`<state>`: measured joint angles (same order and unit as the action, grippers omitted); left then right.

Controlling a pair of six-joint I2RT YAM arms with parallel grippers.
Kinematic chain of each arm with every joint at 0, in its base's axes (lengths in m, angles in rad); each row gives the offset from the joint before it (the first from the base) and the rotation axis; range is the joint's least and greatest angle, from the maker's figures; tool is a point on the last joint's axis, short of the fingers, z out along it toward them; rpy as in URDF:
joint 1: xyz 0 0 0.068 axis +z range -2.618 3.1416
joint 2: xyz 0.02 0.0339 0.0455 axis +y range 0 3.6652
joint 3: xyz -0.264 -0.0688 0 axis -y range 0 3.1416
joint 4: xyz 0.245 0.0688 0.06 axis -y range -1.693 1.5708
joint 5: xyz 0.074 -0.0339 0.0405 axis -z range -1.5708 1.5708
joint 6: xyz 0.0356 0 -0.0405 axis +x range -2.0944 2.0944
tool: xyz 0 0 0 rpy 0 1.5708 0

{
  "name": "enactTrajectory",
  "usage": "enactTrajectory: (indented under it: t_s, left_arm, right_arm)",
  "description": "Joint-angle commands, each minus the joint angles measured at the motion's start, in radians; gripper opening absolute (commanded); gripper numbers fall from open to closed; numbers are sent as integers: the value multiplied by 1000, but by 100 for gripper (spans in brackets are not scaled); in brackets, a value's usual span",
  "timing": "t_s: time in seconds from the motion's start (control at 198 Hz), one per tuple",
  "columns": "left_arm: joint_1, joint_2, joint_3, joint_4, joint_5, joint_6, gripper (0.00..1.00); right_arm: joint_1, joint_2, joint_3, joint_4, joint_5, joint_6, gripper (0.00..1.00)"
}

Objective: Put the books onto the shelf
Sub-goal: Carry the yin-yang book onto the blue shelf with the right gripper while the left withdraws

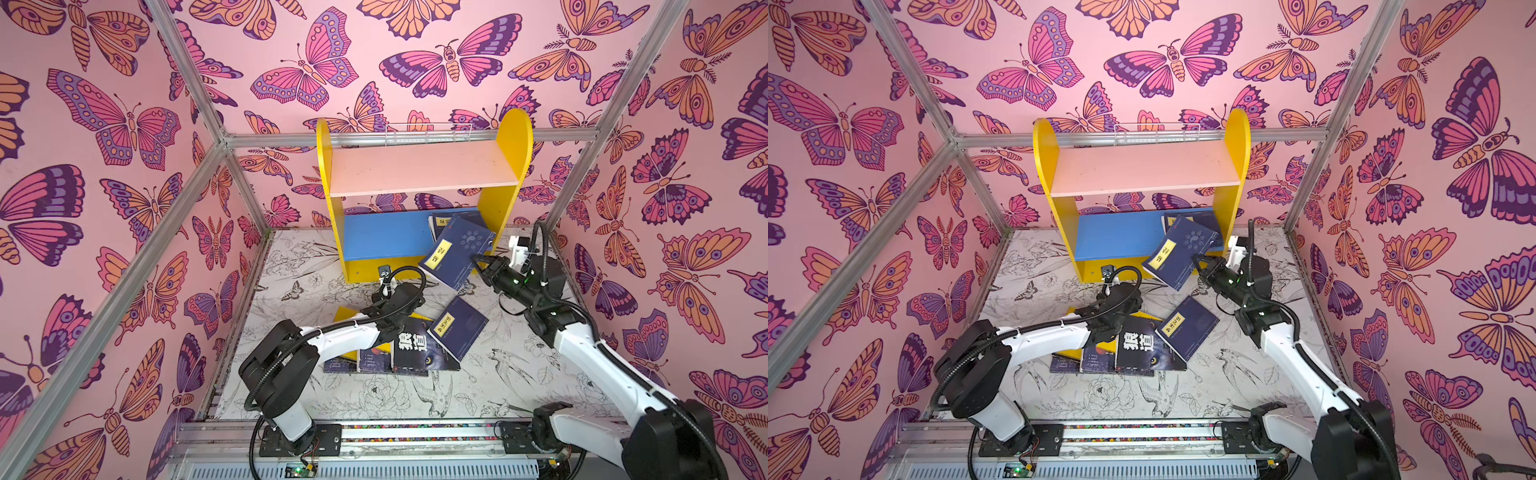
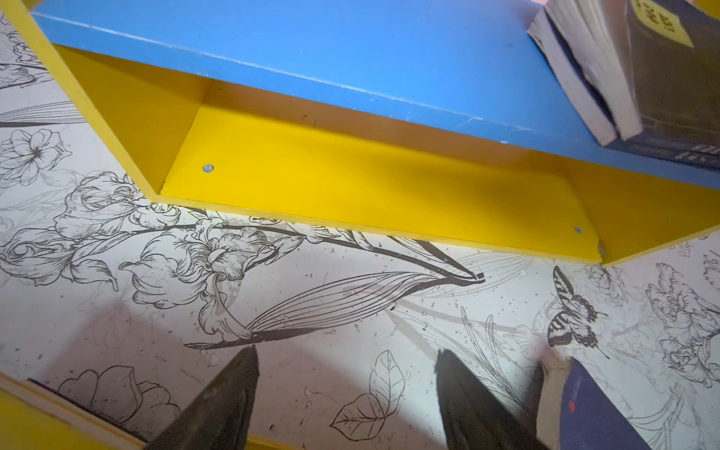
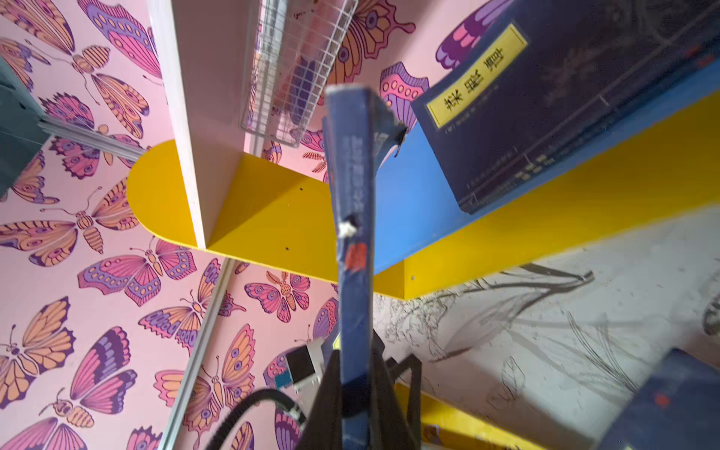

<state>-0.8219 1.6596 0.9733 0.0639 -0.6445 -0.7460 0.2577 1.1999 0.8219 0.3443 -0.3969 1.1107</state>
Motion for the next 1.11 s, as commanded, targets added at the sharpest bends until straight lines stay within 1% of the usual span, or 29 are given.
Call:
enactTrajectory:
  t_s: [0.0, 0.025, 0.146, 0.217, 0.303, 0.374, 0.389, 0.591, 0.707, 0.823, 0.899, 1.0, 1.106]
  left_arm:
    - [4, 23, 11, -23, -24, -7, 74]
    - [4, 23, 11, -23, -22, -7, 74]
    - [5, 16, 6, -23, -10, 2, 74]
    - [6, 3, -4, -23, -12, 3, 74]
    - [7, -13, -19, -23, -21, 3, 74]
    - [9, -23, -29, -23, -29, 0, 74]
    - [9, -26, -31, -23, -29, -1, 74]
    - [12, -24, -31, -23, -19, -6, 74]
    - [13, -18, -30, -23, -11, -4, 74]
    - [16, -20, -31, -23, 1, -1, 74]
    - [18, -23, -33, -23, 9, 1, 75]
    - [22, -31, -44, -23, 14, 0, 75]
    - [27, -39, -58, -24, 17, -2, 74]
  right_arm:
    - [6, 115, 92, 188, 50, 97, 0]
    - [6, 139, 103, 207, 59, 118, 0]
    - [10, 277, 129, 415, 161, 241, 0]
    - [10, 328, 159, 446, 206, 276, 0]
    - [12, 361, 190, 435, 239, 287, 0]
    - [16, 366, 192, 446, 291, 295, 0]
    - [16, 394, 192, 453, 309, 297, 0]
    - [24, 454, 200, 519, 452, 323, 0]
    - [60, 507, 207, 580, 553, 348, 0]
    - [95, 566, 228, 622, 624, 370, 0]
    - [132, 603, 231, 679, 724, 369, 0]
    - [158, 630, 246, 673, 777, 357, 0]
    - [169, 633, 250, 646, 807, 340, 0]
